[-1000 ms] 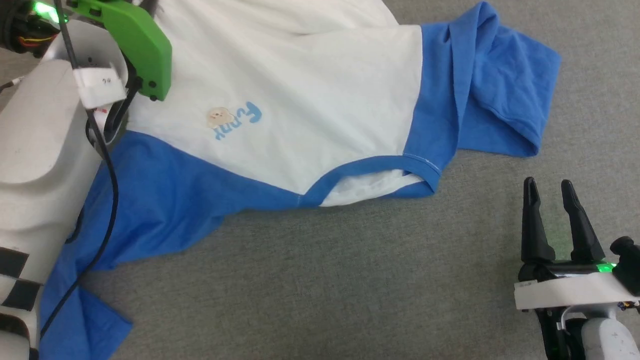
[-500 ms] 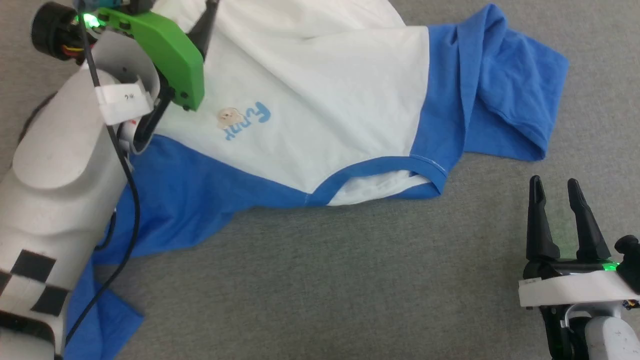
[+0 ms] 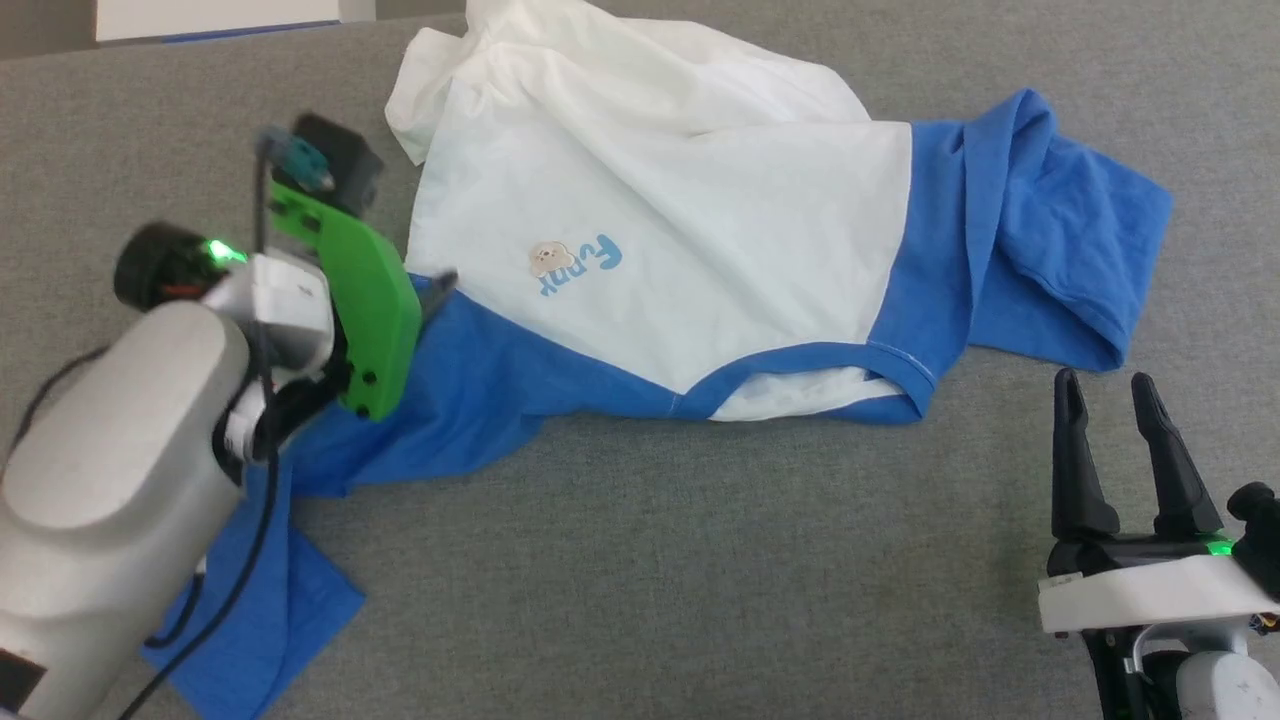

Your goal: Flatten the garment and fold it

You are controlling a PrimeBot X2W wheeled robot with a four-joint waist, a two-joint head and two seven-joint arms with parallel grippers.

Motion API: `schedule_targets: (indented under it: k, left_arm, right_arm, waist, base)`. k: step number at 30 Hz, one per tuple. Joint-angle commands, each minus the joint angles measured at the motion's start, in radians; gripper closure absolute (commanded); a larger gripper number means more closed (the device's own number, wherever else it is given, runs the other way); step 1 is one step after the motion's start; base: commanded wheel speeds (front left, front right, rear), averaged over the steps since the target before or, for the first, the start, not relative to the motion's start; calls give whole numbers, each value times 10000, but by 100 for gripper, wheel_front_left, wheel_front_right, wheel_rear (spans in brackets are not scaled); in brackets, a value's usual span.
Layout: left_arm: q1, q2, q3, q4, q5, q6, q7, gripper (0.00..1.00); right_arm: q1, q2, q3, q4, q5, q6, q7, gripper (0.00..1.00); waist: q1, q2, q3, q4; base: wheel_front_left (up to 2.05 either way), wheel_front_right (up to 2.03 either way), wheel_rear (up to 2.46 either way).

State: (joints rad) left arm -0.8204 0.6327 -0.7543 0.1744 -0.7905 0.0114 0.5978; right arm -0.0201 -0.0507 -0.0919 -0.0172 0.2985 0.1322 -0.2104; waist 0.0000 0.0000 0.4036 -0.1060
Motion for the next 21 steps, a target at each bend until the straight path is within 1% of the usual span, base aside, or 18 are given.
schedule_targets:
  k: [1,4,7,8,9,13,17,21]
  left_arm:
    - [219,105,-99,-38,-110,61,247,0]
    - [379,271,-274,25,-181,109,719,0]
    - [488,444,-456,185,-102,61,946,0]
    - [542,480,-506,250,-122,10,998,40]
    - [585,471,-485,299,-187,6,977,100]
    - [735,370,-285,420,-519,-14,724,100]
    - [665,276,118,33,-979,8,521,100]
    - [335,283,856,-673,-1270,252,-44,100]
  right_arm:
    - [39,5,13,-70,-60,-15,35,0]
    - [22,5,31,-80,-18,-15,44,0]
    - [10,5,52,-34,47,-15,17,0]
    - [10,5,65,-2,70,-15,3,0]
    - [13,5,68,22,85,-15,-9,0]
    - [68,5,59,130,99,-15,-52,0]
    - [179,5,-56,161,61,-15,-58,0]
    - [258,5,-93,67,44,-15,-30,0]
  waist:
    - [0,0,71,-107]
    - [0,0,152,-307]
    - [0,0,173,-481]
    - [0,0,158,-540]
    - [0,0,144,-569]
    - [0,0,-28,-615]
    - [0,0,-231,-498]
    - [0,0,-224,-397]
  base:
    - [0,0,0]
    - [0,0,0]
    - [0,0,0]
    - [0,0,0]
    - [0,0,0]
    - [0,0,0]
    - [0,0,0]
    - [0,0,0]
